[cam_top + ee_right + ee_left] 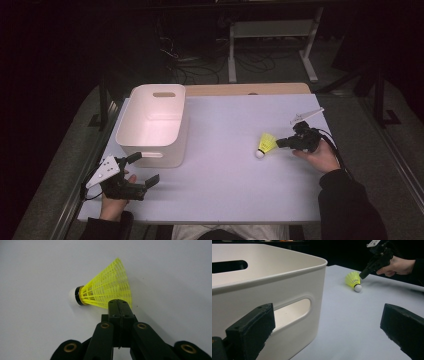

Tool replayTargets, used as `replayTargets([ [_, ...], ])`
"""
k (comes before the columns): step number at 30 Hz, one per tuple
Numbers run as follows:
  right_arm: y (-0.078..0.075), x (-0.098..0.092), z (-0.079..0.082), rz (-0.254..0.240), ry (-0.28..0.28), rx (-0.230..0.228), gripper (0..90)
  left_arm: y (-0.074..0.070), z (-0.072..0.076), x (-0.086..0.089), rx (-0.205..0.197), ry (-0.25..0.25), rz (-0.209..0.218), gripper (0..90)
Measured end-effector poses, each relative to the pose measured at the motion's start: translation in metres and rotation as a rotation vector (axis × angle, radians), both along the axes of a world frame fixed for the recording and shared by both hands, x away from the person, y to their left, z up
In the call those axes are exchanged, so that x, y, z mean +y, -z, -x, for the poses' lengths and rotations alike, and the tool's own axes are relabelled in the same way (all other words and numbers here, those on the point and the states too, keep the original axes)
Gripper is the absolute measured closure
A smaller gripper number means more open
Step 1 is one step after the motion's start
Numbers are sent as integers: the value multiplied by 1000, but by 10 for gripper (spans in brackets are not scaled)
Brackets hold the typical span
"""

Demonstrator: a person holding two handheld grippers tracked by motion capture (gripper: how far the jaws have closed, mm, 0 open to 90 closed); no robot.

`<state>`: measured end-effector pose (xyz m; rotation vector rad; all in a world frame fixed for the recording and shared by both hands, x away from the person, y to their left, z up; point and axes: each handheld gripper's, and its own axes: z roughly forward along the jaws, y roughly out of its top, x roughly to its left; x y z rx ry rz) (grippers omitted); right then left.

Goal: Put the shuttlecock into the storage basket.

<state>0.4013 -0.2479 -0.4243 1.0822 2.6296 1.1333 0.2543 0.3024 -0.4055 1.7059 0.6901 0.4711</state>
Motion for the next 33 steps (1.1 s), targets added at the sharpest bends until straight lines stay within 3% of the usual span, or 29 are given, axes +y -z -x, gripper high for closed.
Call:
replayTargets([
  [4, 0, 1, -6, -36, -25, 6, 888, 0, 0, 0, -1, 0, -2, 0],
  [8, 2, 2, -5, -28, -46, 20, 888, 0, 0, 0, -1, -1, -1, 0],
  [16, 5, 5, -12, -37, -26, 28, 888, 0, 0, 0, -1, 1, 0, 0],
  [18, 5, 10, -15, -15, -29, 37, 888, 0, 0, 0, 0, 0, -1, 0],
  [26, 10, 30, -33, -18, -24, 51, 888, 0, 1, 1, -3, 3, -3, 0],
  [33, 11, 43, -38, -21, -26, 49, 888, 0, 1, 1, -3, 3, -1, 0],
])
